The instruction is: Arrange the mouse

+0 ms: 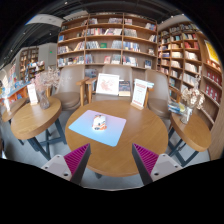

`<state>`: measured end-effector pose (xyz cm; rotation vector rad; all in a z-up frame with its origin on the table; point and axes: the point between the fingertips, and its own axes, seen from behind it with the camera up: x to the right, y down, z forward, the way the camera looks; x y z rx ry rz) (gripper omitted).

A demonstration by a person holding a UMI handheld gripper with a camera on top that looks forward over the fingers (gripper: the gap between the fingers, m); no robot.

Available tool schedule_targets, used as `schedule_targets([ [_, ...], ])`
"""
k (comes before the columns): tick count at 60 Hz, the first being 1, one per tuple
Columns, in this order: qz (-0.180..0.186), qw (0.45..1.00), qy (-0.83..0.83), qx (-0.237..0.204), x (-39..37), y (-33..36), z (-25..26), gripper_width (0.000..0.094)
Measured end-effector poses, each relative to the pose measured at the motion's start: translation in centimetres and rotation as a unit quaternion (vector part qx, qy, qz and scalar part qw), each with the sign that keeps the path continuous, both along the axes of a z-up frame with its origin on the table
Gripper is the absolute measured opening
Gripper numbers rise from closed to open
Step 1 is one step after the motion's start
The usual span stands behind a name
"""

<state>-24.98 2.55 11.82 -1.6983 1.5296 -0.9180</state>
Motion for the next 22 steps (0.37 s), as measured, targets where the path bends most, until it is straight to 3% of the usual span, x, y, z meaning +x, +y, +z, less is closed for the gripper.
schedule_targets([
  [16, -0.021, 0.999, -0.017, -0.019, -4.9, -2.7, -0.5, 0.0852],
  [22, -0.018, 1.000, -0.017, 0.005, -5.6, -2.0, -0.6, 0.0856],
])
